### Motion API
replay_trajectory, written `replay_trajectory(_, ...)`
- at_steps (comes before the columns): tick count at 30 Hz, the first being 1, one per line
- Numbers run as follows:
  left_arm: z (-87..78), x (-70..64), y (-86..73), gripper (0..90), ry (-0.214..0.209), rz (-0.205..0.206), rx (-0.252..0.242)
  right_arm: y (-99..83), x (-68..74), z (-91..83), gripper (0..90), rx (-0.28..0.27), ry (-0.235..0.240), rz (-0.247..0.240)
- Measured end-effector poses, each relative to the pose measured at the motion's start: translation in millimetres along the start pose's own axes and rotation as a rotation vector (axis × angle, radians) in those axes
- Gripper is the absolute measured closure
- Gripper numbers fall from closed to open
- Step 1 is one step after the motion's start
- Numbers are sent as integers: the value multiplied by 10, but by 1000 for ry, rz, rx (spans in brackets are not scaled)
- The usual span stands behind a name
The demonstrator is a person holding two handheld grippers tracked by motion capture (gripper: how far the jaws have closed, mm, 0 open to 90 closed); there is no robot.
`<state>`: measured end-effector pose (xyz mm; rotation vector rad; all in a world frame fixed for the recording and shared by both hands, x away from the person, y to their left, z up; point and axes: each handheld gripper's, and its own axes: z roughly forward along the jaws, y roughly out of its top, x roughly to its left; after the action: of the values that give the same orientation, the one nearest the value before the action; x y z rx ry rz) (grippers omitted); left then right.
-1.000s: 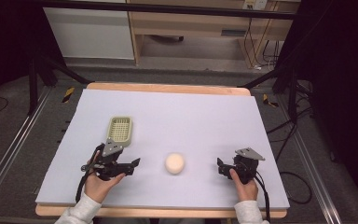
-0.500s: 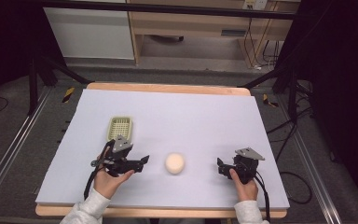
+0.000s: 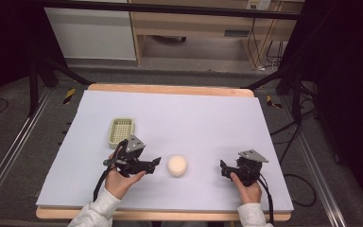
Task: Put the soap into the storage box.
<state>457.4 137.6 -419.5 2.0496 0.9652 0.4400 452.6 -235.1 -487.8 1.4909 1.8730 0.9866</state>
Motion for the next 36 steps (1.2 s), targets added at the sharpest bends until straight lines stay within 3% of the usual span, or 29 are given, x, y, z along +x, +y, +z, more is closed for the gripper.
replay_trajectory(23,264,-238,110,224,-47,24,27,1,-18,5,43,0,2,4)
replay_trajectory(36,408,-326,111,208,-65,15,46,0,-18,5,43,0,4,4)
